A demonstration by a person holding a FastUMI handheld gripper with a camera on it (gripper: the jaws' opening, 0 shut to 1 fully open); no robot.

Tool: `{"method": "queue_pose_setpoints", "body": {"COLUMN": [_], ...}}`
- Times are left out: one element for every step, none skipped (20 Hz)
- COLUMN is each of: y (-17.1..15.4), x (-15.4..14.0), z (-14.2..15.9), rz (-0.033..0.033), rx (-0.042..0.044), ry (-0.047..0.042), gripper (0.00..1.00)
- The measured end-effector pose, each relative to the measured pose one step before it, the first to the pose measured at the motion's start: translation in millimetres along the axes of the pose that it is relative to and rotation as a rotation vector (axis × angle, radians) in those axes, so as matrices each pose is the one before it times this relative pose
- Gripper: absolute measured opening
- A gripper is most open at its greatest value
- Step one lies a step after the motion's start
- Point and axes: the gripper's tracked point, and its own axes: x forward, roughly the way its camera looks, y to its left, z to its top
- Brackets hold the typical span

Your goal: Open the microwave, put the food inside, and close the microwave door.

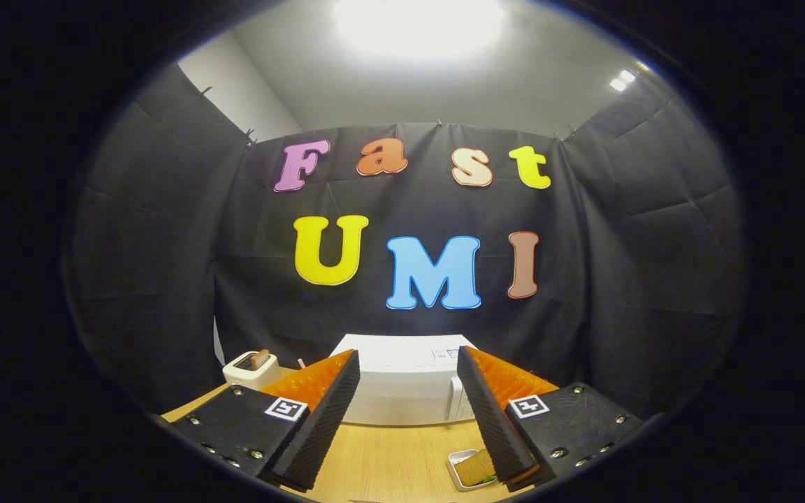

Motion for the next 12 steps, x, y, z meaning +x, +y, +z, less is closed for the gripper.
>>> {"method": "queue_pose_setpoints", "body": {"y": [0.72,-0.54,-0.60,-0.96,-1.40,-2.21,-1.76,-1.77,-2.08,-3.99,-3.59,-3.13], "x": [1.02,1.75,1.71,2.41,2.44,3.77,4.44,5.06,5.93,7.34,8.63,9.81], "z": [-1.65,-2.61,-2.30,-3.14,-3.31,-4.71,-4.29,-5.74,-6.12,-8.04,-7.74,-9.70], "rz": [0.00027,-0.00001,-0.00095,-0.00287,-0.00264,-0.00491,-0.00504,-0.00498,-0.00364,-0.00850,-0.00913,-0.00611], "rx": [0.00038,-0.00072,-0.00114,0.00043,0.00014,-0.00092,-0.00119,-0.00168,-0.00120,0.00139,0.00115,0.00317], "ry": [0.00182,0.00262,0.00276,0.00167,0.00125,0.00122,0.00090,0.00273,0.00328,0.00463,0.00930,0.01060], "gripper": [0.89,0.89,0.90,0.90,0.90,0.89,0.89,0.90,0.90,0.90,0.90,0.90]}}
